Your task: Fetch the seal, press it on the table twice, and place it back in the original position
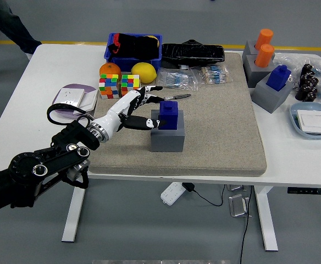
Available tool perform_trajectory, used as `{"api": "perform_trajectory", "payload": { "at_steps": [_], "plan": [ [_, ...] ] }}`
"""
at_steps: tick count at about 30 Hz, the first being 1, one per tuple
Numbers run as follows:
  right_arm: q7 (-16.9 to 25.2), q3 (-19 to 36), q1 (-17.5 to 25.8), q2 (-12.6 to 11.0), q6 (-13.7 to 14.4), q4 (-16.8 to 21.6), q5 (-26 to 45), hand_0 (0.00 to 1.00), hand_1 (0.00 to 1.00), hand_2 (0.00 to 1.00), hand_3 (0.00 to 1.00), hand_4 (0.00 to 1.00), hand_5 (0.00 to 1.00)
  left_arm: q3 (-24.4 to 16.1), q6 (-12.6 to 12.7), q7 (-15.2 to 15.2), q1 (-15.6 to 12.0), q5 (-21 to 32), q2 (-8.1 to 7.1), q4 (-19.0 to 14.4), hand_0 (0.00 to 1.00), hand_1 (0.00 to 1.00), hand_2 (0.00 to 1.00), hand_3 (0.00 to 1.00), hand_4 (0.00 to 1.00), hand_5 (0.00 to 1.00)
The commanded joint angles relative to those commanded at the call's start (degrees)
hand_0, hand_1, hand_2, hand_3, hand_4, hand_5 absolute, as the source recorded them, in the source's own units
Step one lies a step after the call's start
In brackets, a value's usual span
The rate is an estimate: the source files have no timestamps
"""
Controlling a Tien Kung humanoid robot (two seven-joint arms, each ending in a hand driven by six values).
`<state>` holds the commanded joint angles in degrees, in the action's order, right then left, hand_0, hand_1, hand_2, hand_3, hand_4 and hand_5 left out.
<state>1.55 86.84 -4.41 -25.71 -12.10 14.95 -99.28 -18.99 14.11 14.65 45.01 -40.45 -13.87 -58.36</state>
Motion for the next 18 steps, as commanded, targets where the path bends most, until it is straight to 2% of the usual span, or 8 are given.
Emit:
{"api": "perform_trajectory", "payload": {
  "at_steps": [12, 18],
  "plan": [
    [0.03, 0.22, 0.14, -0.03, 0.05, -0.02, -0.20, 0.789, 0.698, 0.677, 0.640, 0.771, 0.536, 0.00, 0.22, 0.21, -0.37, 1.47, 2.76, 2.01, 0.919, 0.789, 0.706, 0.891, 0.897, 0.002],
    [0.07, 0.23, 0.07, -0.15, 0.05, 0.04, -0.06, 0.790, 0.698, 0.678, 0.640, 0.772, 0.535, 0.07, 0.49, 0.27, 0.10, 1.56, 3.44, 3.00, 0.917, 0.780, 0.705, 0.891, 0.895, 0.002]
  ]
}}
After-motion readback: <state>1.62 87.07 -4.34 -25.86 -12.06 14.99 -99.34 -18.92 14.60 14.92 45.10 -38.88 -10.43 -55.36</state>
